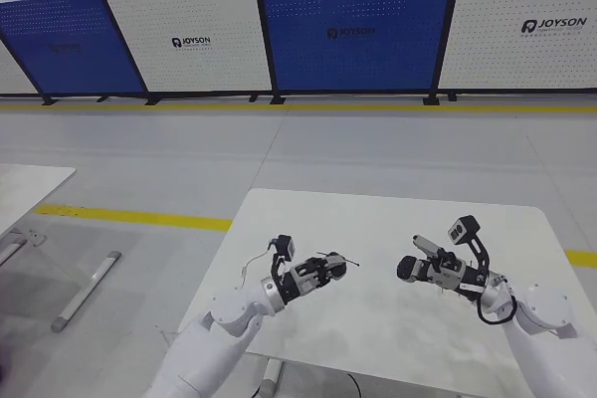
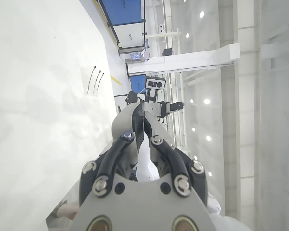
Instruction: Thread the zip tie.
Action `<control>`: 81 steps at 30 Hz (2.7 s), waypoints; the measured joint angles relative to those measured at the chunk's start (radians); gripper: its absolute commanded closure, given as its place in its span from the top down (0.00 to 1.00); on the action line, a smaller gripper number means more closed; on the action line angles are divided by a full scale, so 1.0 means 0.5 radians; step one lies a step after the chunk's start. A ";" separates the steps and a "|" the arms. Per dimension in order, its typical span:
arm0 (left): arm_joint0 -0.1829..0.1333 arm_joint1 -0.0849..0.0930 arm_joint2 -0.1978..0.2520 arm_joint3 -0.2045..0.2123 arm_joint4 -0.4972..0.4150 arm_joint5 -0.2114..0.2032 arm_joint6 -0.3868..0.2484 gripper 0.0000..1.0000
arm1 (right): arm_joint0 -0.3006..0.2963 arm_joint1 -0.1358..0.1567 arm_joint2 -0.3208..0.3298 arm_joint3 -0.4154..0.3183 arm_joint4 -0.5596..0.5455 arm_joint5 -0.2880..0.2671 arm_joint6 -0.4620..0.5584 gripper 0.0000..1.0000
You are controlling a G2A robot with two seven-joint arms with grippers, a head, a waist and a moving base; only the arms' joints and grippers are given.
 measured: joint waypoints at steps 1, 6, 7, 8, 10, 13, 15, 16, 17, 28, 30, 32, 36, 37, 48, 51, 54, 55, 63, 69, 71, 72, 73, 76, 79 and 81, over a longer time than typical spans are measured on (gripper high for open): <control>0.000 0.000 0.000 -0.001 -0.001 -0.001 0.001 0.00 | 0.000 0.000 0.000 0.000 0.000 0.000 0.000 1.00; -0.001 -0.005 0.005 -0.030 -0.106 -0.054 0.000 0.00 | 0.000 0.000 0.000 0.000 0.000 0.000 0.000 1.00; -0.001 -0.003 -0.008 -0.044 -0.140 -0.071 -0.017 0.00 | 0.000 0.000 0.000 0.000 0.000 0.000 0.000 1.00; 0.001 -0.001 -0.022 -0.060 -0.156 -0.085 -0.027 0.00 | 0.000 0.000 0.000 0.000 0.000 0.000 0.000 1.00; 0.017 0.006 -0.067 -0.133 -0.185 -0.128 -0.045 0.00 | 0.000 0.000 0.000 0.000 0.000 0.000 0.000 1.00; 0.076 0.022 -0.162 -0.299 -0.252 -0.184 -0.102 0.00 | 0.000 0.000 0.000 0.000 0.000 0.000 0.000 1.00; 0.126 0.032 -0.228 -0.411 -0.304 -0.204 -0.137 0.00 | 0.000 0.000 0.000 0.000 0.000 0.000 0.000 1.00; 0.160 0.038 -0.273 -0.488 -0.321 -0.219 -0.156 0.00 | 0.000 0.000 0.000 0.000 0.000 0.000 0.000 1.00; 0.186 0.043 -0.303 -0.547 -0.328 -0.232 -0.170 0.00 | 0.000 0.000 0.000 0.000 0.000 0.000 0.000 1.00; 0.413 0.069 -0.473 -0.921 -0.334 -0.309 -0.226 0.00 | 0.000 0.000 0.000 0.000 0.000 0.000 0.000 1.00; 0.405 0.069 -0.462 -0.901 -0.302 -0.292 -0.204 0.00 | 0.000 0.000 0.000 0.000 0.000 0.000 0.000 1.00; 0.383 0.069 -0.440 -0.863 -0.254 -0.261 -0.171 0.00 | 0.000 0.000 0.000 0.000 0.000 0.000 0.000 1.00; 0.323 0.068 -0.384 -0.767 -0.161 -0.177 -0.118 0.00 | 0.000 0.000 0.000 0.000 0.000 0.000 0.000 1.00; 0.303 0.068 -0.366 -0.730 -0.133 -0.151 -0.107 0.00 | 0.000 0.000 0.000 0.000 0.000 0.000 0.000 1.00; 0.143 0.049 -0.135 -0.292 0.157 -0.093 0.093 0.00 | 0.000 0.000 0.000 0.000 0.000 0.000 0.000 1.00; 0.102 0.040 -0.075 -0.200 0.211 -0.105 0.162 0.00 | 0.000 0.000 0.000 0.000 0.000 0.000 0.000 1.00; 0.070 0.036 -0.047 -0.141 0.217 -0.116 0.175 0.00 | 0.000 0.000 0.000 0.000 0.000 0.000 0.000 1.00; 0.065 0.036 -0.041 -0.128 0.221 -0.119 0.174 0.00 | 0.000 0.000 0.000 0.000 0.000 0.000 0.000 1.00; 0.063 0.035 -0.030 -0.119 0.197 -0.088 0.199 0.00 | 0.000 0.000 0.000 0.000 0.000 0.000 0.000 1.00; 0.050 0.033 -0.036 -0.219 0.136 -0.130 0.198 0.00 | 0.000 0.000 0.000 0.000 0.000 0.000 0.000 1.00; 0.073 0.037 -0.064 -0.320 0.056 -0.190 0.146 0.00 | 0.000 0.000 0.000 0.000 0.000 0.000 0.000 1.00; 0.090 0.039 -0.077 -0.367 0.011 -0.217 0.110 0.00 | 0.000 0.000 0.000 0.000 0.000 0.000 0.000 1.00; 0.115 0.044 -0.101 -0.424 -0.046 -0.248 0.061 0.00 | 0.000 0.000 0.000 0.000 0.000 0.000 0.000 1.00; 0.177 0.053 -0.156 -0.540 -0.144 -0.318 -0.028 0.00 | 0.000 0.000 0.000 0.000 0.000 0.000 0.000 1.00; 0.230 0.063 -0.195 -0.617 -0.199 -0.335 -0.110 0.00 | 0.000 0.000 0.000 0.000 0.000 0.000 0.000 1.00; 0.258 0.068 -0.215 -0.652 -0.214 -0.343 -0.135 0.00 | 0.000 0.000 0.000 0.000 0.000 0.000 0.000 1.00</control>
